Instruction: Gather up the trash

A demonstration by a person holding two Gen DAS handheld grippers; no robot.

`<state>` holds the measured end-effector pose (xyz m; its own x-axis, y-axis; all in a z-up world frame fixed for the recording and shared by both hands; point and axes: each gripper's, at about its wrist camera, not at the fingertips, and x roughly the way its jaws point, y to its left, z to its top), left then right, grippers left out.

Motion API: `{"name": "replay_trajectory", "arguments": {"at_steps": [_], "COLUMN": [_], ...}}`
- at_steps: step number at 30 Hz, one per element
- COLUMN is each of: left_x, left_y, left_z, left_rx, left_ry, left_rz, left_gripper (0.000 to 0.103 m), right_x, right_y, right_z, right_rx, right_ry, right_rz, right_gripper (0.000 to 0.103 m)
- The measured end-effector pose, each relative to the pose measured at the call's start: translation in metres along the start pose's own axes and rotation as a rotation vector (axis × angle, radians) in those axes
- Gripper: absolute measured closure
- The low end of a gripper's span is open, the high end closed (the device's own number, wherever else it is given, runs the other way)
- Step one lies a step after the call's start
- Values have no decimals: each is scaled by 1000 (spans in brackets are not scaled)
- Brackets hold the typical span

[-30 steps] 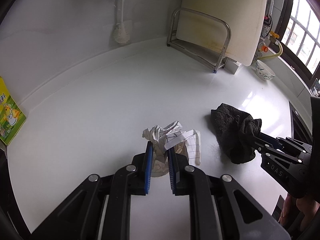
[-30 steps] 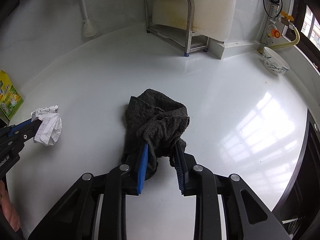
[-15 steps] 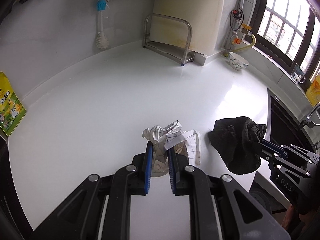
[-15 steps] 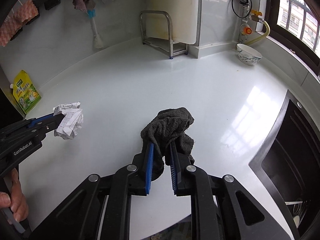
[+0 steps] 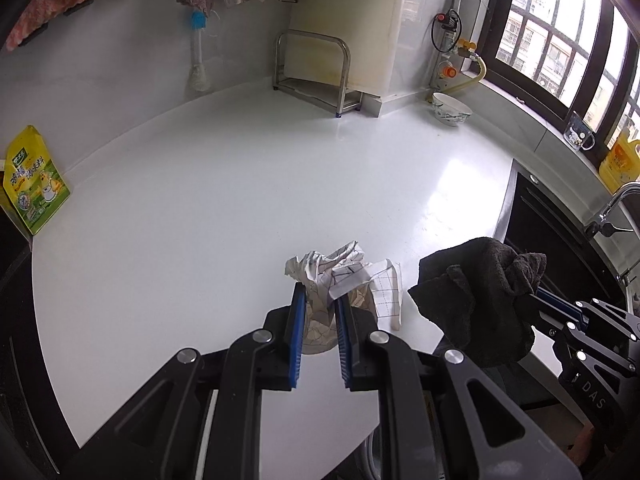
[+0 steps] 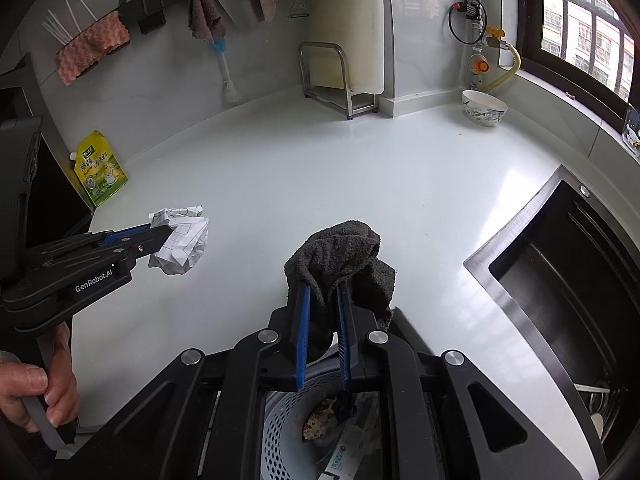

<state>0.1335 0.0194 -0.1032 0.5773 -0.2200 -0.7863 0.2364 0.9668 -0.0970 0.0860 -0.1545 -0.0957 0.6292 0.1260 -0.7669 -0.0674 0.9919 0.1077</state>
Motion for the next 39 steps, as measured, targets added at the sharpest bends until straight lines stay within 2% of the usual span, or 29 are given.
{"name": "replay_trajectory", "arguments": {"at_steps": [11,20,27,33,39], "left_x": [-29,-30,-15,5,7], "left_y": [-50,-97,-128,-135,-130], "left_z": [-44,-88,-117,-131,-132], "left_rx": [-3,15,50,52,24], "left_ry": [7,60,129,195,203], "left_rz": [32,13,-14,-3,26], "left_gripper": [88,88,88,88,79], "right_x": [-43,-55,-44,-30,-20], "right_y": [-27,-58,-69,-72,-76], "right_z": [-53,-107,-139,-155,-157], "right_rx": [-22,1,21,48,67], "right_ry": [-4,63,136,188,214], "right_rz": [56,67,87,98,113], "right_gripper": [91,91,91,91,90]}}
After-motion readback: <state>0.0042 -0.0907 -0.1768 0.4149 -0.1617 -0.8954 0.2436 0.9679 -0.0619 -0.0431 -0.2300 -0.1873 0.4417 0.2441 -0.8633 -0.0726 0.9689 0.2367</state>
